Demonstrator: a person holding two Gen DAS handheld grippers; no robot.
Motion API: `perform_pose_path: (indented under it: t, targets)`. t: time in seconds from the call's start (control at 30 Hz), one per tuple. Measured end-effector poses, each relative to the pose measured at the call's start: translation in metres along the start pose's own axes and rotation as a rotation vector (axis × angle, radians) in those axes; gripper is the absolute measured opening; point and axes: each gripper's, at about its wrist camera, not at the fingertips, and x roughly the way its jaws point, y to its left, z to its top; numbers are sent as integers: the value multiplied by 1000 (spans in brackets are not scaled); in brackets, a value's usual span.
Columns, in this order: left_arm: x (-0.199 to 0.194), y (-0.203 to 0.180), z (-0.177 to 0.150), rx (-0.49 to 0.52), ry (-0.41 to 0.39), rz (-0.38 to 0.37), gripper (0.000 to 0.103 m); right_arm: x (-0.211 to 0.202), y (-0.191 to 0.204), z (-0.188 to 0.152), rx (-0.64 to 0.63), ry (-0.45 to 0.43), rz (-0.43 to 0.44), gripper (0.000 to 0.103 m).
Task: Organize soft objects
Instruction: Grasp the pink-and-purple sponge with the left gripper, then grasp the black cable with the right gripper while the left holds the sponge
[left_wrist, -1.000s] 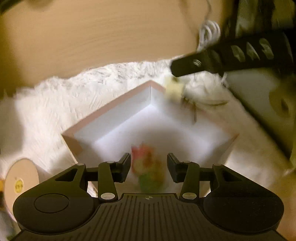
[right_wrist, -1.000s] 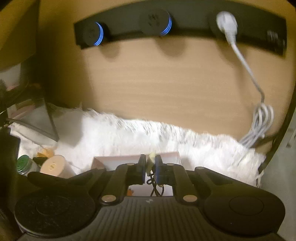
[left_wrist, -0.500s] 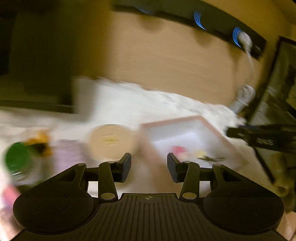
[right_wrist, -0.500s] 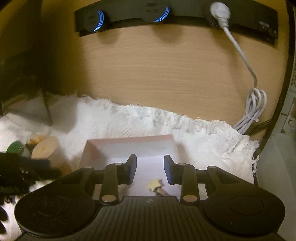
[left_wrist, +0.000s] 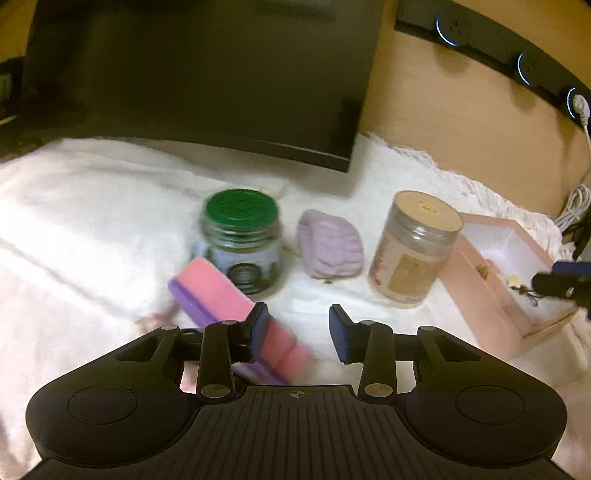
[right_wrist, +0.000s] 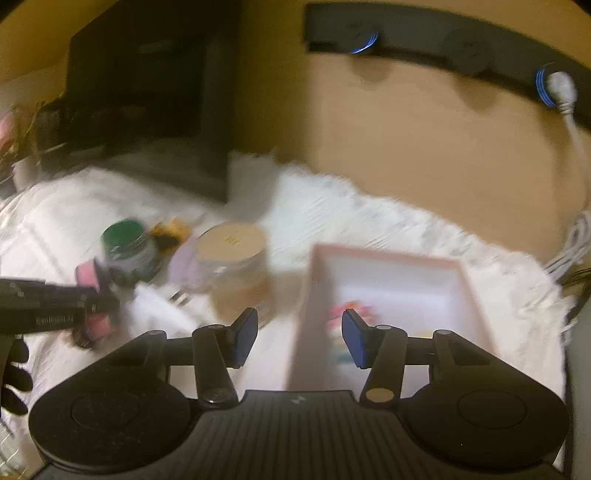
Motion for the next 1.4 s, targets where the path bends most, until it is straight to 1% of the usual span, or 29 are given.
perform_pose_path:
  t: [0.07, 0.1, 0.13, 0.17, 0.2, 0.27, 0.3, 0.33, 0.37, 0.47, 0.57, 0.63, 0.7, 0.73, 0.77, 0.8, 0.83, 0.87, 0.9, 0.93, 1.0, 1.03, 1.07, 1.1, 1.13, 1.2, 1.23, 1.27, 1.4]
  targets:
    - [-10, 13, -7, 2, -4, 37, 42, 7, 14, -6, -25, 30, 22, 50]
    - [-13, 21, -12, -9, 6, 69, 47, 10, 21, -9, -46, 45, 33, 50]
    - [-18, 30, -17, -32, 10, 83, 59, 13, 30, -12, -72, 56, 42, 50]
    - [-22, 41, -21, -68, 12, 95, 62, 15, 38, -16, -101, 63, 49, 50]
    - [-26, 49, -24, -91, 13, 114, 61, 15, 45, -18, -128, 66, 54, 50]
    - [-33, 64, -28, -133, 8, 156, 56, 17, 59, -23, -180, 69, 64, 50]
    - [-36, 71, -29, -162, 3, 157, 56, 17, 64, -25, -199, 72, 70, 50]
    - [-39, 79, -29, -201, -5, 144, 56, 18, 68, -27, -213, 77, 78, 50]
    - [-40, 87, -30, -260, -13, 114, 56, 19, 71, -28, -220, 83, 85, 50]
    - [-38, 101, -28, -399, -19, 6, 56, 21, 75, -32, -228, 102, 100, 50]
    - [-26, 98, -19, -451, -18, -49, 56, 21, 74, -35, -230, 116, 104, 50]
    - [-13, 92, -12, -463, -7, -40, 56, 20, 72, -37, -230, 120, 104, 50]
    - [-1, 86, -5, -459, 8, -33, 56, 19, 70, -39, -228, 121, 102, 50]
    - [7, 82, -2, -449, 23, -9, 56, 19, 69, -39, -226, 122, 101, 50]
    - [13, 78, 0, -440, 45, 33, 59, 19, 67, -40, -223, 122, 100, 50]
    - [24, 77, 3, -436, 62, 64, 59, 19, 65, -40, -220, 123, 99, 50]
    - [29, 74, 4, -428, 78, 86, 60, 19, 63, -41, -219, 123, 99, 50]
    - [33, 74, 4, -421, 85, 92, 62, 20, 60, -41, -216, 124, 98, 50]
    - [36, 73, 3, -413, 90, 90, 67, 20, 57, -41, -212, 126, 97, 50]
    - [37, 71, 3, -404, 95, 90, 69, 21, 55, -42, -207, 129, 97, 50]
    - [38, 66, 3, -378, 99, 91, 68, 24, 51, -42, -202, 133, 95, 50]
    - [37, 63, 4, -363, 100, 81, 65, 25, 50, -41, -203, 133, 93, 50]
    - [36, 60, 4, -351, 101, 59, 55, 26, 49, -41, -204, 133, 92, 50]
    - [35, 57, 4, -335, 102, 36, 48, 27, 49, -40, -206, 133, 93, 50]
    - [33, 51, 3, -303, 106, 23, 49, 28, 49, -40, -206, 134, 97, 50]
    - [30, 38, 1, -204, 121, 47, 52, 30, 51, -40, -205, 137, 108, 50]
    - [30, 33, 1, -168, 124, 54, 55, 30, 52, -40, -202, 139, 113, 50]
    - [30, 30, 0, -141, 135, 51, 56, 30, 53, -40, -199, 142, 117, 50]
    - [37, 16, 1, -45, 188, -4, 62, 28, 54, -41, -194, 146, 121, 50]
